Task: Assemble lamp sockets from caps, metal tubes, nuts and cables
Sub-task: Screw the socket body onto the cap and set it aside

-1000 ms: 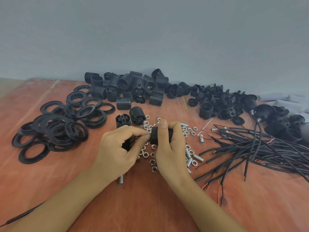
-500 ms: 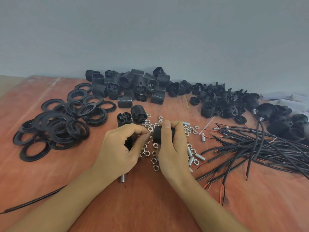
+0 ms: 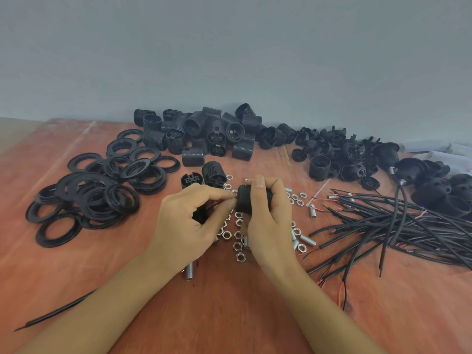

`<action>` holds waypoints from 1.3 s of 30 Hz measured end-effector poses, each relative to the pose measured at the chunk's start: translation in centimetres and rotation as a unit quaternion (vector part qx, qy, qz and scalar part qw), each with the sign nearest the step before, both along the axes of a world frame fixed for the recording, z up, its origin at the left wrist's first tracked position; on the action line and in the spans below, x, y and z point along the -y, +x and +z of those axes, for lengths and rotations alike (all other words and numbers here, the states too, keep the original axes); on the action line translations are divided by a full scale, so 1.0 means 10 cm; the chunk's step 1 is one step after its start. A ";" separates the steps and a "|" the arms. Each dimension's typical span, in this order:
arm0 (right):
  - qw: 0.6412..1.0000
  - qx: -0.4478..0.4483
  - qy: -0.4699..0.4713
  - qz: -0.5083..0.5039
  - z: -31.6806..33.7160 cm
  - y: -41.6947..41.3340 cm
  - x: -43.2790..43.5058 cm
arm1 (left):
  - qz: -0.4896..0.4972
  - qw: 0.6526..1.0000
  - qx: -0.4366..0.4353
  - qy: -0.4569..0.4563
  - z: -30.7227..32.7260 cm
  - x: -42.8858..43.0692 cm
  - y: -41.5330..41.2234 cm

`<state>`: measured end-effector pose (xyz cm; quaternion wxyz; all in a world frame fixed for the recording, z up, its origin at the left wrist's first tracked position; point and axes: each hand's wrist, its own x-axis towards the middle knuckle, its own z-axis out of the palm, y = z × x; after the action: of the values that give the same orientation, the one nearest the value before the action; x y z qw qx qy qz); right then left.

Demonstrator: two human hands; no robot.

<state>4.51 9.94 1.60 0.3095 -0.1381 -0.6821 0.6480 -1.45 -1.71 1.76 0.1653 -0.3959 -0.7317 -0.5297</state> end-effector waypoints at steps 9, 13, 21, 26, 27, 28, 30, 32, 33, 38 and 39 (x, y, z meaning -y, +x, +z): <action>0.992 -0.058 -0.111 0.027 0.11 0.06 -0.18 | -0.098 0.978 0.186 -0.005 0.02 0.10 -0.11; 0.991 -0.054 -0.119 -0.018 0.14 0.05 -0.21 | -0.148 0.958 0.246 -0.003 0.00 0.08 -0.12; 0.996 -0.048 -0.070 -0.036 0.13 0.03 -0.22 | -0.113 0.964 0.220 -0.097 0.01 0.08 -0.05; 0.997 -0.077 -0.012 -0.006 0.10 0.04 -0.20 | -0.137 0.959 0.221 -0.109 0.04 0.08 -0.03; 0.997 -0.081 0.000 -0.005 0.09 0.04 -0.21 | -0.155 0.956 0.224 -0.106 0.05 0.07 -0.02; 0.996 -0.084 0.010 -0.002 0.08 0.04 -0.21 | -0.173 0.953 0.228 -0.101 0.06 0.07 -0.01; 0.995 -0.092 0.026 0.004 0.07 0.05 -0.21 | -0.188 0.947 0.248 -0.085 0.07 0.06 0.00; 0.995 -0.099 0.029 0.008 0.06 0.05 -0.21 | -0.185 0.939 0.284 -0.065 0.06 0.05 -0.02; 0.994 -0.101 0.028 0.011 0.05 0.05 -0.21 | -0.181 0.933 0.308 -0.054 0.05 0.05 -0.03; 0.993 -0.105 0.047 0.026 0.02 0.06 -0.22 | -0.164 0.928 0.333 -0.027 0.01 0.04 -0.04; 0.993 -0.103 0.055 0.025 0.02 0.06 -0.22 | -0.162 0.930 0.329 -0.025 0.00 0.03 -0.04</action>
<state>5.11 12.16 1.80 0.3691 -0.0368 -0.6842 0.6279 -1.87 -2.05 1.75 -0.1825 -0.3168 -0.6843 -0.6310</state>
